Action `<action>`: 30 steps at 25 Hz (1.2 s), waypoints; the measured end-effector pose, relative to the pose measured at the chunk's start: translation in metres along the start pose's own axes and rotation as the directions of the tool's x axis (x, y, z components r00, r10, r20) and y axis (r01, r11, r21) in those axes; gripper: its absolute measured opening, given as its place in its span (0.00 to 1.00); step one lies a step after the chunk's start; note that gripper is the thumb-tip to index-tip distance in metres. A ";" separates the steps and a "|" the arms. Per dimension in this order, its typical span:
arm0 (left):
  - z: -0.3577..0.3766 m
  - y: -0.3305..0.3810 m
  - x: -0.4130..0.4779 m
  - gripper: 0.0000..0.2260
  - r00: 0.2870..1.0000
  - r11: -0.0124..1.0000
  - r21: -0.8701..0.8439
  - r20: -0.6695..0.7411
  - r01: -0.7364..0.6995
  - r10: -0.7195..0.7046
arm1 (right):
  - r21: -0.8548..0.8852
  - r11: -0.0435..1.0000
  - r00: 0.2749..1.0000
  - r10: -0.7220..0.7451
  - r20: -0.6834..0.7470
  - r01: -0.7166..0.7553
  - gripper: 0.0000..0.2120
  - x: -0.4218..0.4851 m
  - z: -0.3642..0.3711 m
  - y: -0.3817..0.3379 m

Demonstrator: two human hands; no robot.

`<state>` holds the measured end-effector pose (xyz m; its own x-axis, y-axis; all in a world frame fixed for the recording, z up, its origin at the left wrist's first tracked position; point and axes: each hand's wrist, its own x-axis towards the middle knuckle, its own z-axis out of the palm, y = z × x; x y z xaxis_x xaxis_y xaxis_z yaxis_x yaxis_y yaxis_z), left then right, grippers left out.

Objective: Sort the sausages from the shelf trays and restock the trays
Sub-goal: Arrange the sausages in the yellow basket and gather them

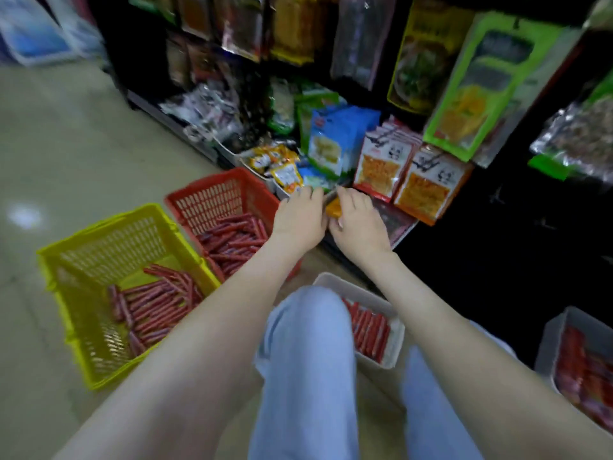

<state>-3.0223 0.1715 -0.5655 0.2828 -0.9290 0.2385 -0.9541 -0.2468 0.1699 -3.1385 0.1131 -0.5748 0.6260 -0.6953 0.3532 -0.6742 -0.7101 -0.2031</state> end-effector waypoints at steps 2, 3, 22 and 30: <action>-0.020 -0.034 -0.028 0.22 0.995 0.997 -0.012 -0.052 0.082 -0.083 | -0.046 0.988 0.988 -0.148 0.032 0.149 0.29 0.010 -0.005 -0.035; -0.027 -0.051 -0.043 0.22 0.991 0.993 -0.012 -0.065 0.119 -0.120 | -0.066 0.974 0.975 -0.216 0.053 0.219 0.29 0.014 -0.007 -0.052; 0.213 -0.407 -0.192 0.39 0.637 0.748 0.275 0.397 0.604 -0.661 | 0.161 0.641 0.507 -0.715 0.481 0.751 0.38 0.046 0.422 -0.260; 0.340 -0.445 -0.203 0.43 0.453 0.791 0.418 0.657 0.446 -0.603 | 0.032 0.564 0.346 -0.550 0.760 0.825 0.40 0.011 0.574 -0.273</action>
<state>-2.6886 0.3766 -1.0145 0.6383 -0.4533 -0.6222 -0.6702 -0.7249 -0.1594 -2.7219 0.2356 -1.0396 0.8856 0.0653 -0.4599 0.1491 -0.9777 0.1482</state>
